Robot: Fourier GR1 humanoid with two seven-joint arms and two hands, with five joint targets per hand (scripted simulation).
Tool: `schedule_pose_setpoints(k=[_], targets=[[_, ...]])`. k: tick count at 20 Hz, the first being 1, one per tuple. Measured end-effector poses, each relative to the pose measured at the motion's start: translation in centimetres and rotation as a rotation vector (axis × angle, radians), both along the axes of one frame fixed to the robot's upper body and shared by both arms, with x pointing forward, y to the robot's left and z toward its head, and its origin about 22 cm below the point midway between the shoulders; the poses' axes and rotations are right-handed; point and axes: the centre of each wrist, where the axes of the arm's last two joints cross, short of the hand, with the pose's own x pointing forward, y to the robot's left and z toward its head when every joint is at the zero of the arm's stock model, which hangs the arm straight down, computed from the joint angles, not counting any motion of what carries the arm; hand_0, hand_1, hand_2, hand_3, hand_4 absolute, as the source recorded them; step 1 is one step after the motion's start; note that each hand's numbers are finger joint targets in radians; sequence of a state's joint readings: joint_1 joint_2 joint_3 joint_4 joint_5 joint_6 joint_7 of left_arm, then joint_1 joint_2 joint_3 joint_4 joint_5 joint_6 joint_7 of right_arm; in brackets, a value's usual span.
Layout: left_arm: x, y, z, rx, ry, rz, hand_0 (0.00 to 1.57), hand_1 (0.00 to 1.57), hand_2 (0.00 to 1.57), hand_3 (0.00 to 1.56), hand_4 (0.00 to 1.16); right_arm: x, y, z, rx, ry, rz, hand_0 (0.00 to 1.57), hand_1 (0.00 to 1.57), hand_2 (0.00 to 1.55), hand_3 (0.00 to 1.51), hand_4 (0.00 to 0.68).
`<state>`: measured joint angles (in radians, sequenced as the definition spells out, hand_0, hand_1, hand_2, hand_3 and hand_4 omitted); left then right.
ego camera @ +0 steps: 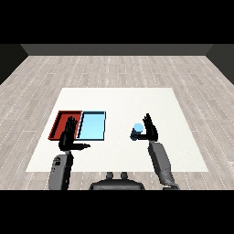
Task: Pick the blue can and put it in the blue box
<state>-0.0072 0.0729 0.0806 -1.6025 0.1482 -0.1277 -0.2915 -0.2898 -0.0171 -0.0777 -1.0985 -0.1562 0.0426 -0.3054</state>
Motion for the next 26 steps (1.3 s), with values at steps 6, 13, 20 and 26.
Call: schedule_pose_setpoints(k=[6, 13, 20, 26], targets=[[-0.3, -0.4, -0.2, 0.006, 0.000, -0.002, 0.00, 0.00, 0.00, 0.00, 0.00, 0.9, 1.4, -1.9, 0.035, 0.032, 0.000, 0.00, 0.00, 0.00, 0.00, 0.000], [-0.5, -0.3, -0.1, 0.012, -0.005, 0.009, 0.00, 0.00, 0.00, 0.00, 0.00, 1.6, 2.4, -2.5, 0.041, 0.050, 0.002, 0.00, 0.00, 0.00, 0.00, 0.000], [-0.1, -0.8, 0.0, 0.007, -0.006, 0.004, 0.00, 0.00, 0.00, 0.00, 0.00, 2.6, 3.0, -2.0, -0.001, 0.052, -0.096, 1.50, 1.50, 1.48, 1.43, 0.599], [0.4, -0.4, 0.2, -0.004, -0.003, -0.001, 0.00, 0.00, 0.00, 0.00, 0.00, 2.3, 3.9, -1.2, -0.065, 0.058, -0.117, 1.51, 1.51, 1.48, 1.45, 0.597]])
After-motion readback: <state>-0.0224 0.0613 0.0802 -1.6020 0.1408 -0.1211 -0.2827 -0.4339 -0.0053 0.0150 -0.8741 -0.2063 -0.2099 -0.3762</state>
